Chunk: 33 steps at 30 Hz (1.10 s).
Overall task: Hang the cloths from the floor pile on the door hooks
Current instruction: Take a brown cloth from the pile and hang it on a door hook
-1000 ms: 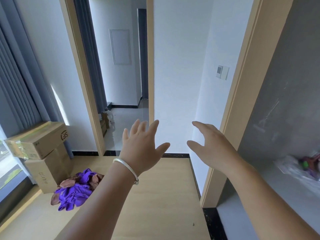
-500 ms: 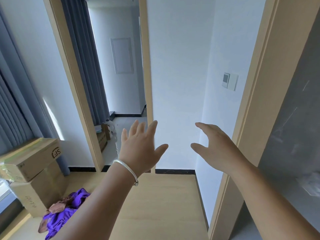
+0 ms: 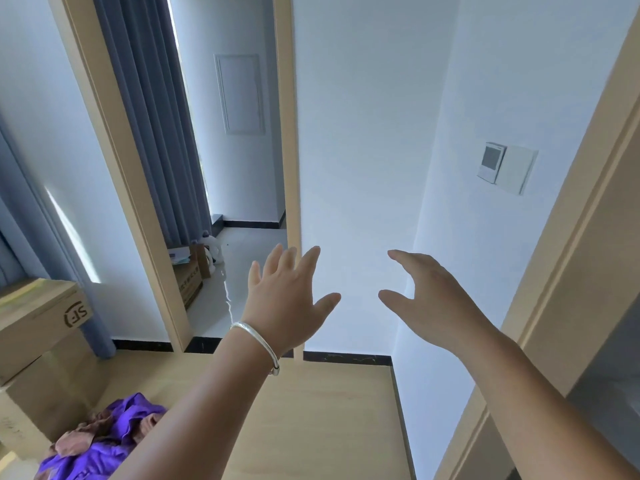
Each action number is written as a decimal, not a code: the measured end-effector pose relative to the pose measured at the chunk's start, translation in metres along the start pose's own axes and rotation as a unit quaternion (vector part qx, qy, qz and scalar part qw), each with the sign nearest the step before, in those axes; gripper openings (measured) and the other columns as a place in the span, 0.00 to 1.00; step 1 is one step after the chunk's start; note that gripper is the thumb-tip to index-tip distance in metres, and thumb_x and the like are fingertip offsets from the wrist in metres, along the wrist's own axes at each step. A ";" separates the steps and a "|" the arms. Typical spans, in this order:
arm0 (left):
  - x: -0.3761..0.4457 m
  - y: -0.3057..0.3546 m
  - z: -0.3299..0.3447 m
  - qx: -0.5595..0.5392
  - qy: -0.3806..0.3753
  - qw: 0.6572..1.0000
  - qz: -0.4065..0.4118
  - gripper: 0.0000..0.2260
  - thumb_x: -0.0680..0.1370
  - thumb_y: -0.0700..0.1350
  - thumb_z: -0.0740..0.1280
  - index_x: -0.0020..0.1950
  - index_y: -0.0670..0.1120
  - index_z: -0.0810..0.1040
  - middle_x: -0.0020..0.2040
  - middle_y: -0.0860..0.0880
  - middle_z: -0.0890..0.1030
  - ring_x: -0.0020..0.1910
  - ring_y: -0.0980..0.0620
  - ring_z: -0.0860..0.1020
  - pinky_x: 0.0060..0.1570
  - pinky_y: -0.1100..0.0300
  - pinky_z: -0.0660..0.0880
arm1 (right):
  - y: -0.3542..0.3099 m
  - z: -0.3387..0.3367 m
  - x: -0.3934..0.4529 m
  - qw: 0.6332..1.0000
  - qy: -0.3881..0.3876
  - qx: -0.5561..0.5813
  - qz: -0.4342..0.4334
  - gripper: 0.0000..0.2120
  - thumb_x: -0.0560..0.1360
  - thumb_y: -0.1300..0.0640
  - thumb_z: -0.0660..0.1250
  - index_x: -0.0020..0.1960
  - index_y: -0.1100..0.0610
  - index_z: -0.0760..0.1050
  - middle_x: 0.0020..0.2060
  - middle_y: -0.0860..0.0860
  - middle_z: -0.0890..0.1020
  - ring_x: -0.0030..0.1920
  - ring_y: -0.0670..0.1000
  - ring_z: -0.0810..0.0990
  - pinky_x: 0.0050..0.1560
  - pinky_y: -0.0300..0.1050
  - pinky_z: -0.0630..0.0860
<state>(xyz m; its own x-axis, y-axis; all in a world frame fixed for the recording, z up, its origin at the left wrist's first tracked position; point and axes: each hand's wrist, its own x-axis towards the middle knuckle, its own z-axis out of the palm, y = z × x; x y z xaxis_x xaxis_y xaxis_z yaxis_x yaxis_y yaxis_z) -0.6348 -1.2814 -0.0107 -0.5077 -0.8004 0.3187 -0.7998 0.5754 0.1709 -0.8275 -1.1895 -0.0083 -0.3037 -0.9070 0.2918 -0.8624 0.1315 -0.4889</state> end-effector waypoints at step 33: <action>0.297 -0.317 0.084 0.079 0.070 0.917 -0.385 0.33 0.76 0.65 0.56 0.77 0.57 0.50 0.76 0.51 0.57 0.77 0.48 0.47 0.75 0.41 0.49 | -0.115 0.282 0.530 0.923 -0.195 0.153 -0.295 0.28 0.75 0.49 0.66 0.73 0.45 0.63 0.70 0.44 0.67 0.69 0.46 0.65 0.61 0.41 0.63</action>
<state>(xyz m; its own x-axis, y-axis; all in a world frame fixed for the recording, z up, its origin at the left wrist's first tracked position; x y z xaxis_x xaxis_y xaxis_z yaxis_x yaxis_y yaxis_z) -0.5589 -1.7161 -0.0490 0.2637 -0.9234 0.2790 -0.9460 -0.1910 0.2621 -0.7753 -1.7980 -0.0292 0.4020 -0.8676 0.2926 -0.6586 -0.4960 -0.5659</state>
